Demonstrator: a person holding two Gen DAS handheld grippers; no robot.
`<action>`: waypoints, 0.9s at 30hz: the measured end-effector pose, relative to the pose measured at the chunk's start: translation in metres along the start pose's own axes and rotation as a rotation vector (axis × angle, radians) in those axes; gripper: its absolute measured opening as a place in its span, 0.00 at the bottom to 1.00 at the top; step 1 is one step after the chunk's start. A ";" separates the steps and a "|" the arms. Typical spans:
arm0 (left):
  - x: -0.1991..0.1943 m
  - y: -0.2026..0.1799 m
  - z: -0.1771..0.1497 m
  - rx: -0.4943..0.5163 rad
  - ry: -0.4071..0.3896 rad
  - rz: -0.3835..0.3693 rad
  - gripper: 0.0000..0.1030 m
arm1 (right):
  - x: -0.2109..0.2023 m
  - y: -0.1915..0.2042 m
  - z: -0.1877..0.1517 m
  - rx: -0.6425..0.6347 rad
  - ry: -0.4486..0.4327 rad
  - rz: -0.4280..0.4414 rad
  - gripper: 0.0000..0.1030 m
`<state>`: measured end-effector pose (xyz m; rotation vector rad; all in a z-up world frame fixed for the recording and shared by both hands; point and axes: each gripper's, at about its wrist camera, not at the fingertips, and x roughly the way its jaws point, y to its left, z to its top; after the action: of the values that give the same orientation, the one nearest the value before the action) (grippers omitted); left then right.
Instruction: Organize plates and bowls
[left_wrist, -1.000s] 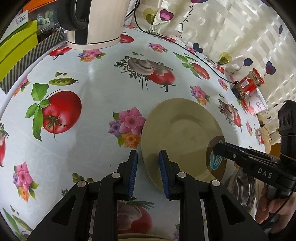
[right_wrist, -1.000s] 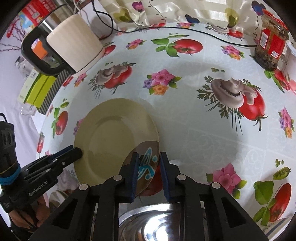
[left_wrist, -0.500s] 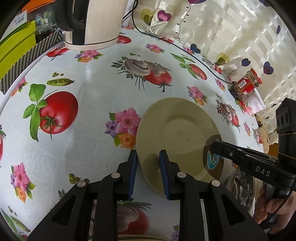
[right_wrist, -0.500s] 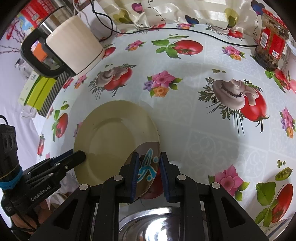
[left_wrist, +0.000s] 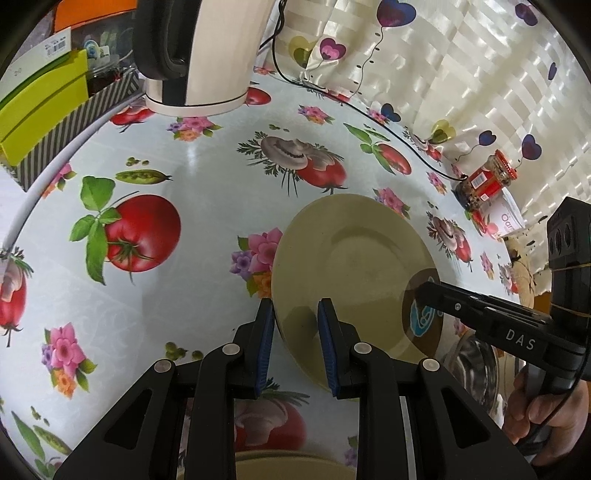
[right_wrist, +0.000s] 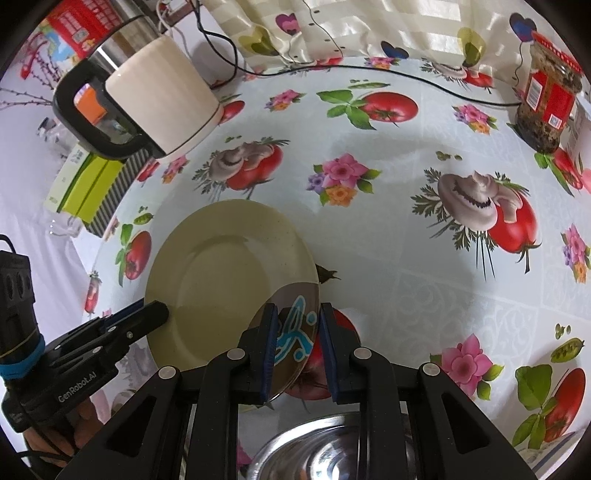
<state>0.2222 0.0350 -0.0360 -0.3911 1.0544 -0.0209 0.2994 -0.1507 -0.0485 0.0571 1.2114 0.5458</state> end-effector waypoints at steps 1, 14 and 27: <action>-0.003 0.001 0.000 -0.001 -0.003 0.001 0.24 | -0.001 0.001 0.000 -0.003 -0.002 0.001 0.21; -0.039 0.011 -0.018 -0.012 -0.037 0.022 0.24 | -0.021 0.028 -0.017 -0.027 -0.027 0.022 0.21; -0.066 0.021 -0.043 -0.026 -0.049 0.038 0.24 | -0.035 0.053 -0.043 -0.054 -0.031 0.040 0.21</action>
<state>0.1486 0.0545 -0.0055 -0.3930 1.0146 0.0357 0.2329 -0.1300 -0.0169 0.0442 1.1664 0.6102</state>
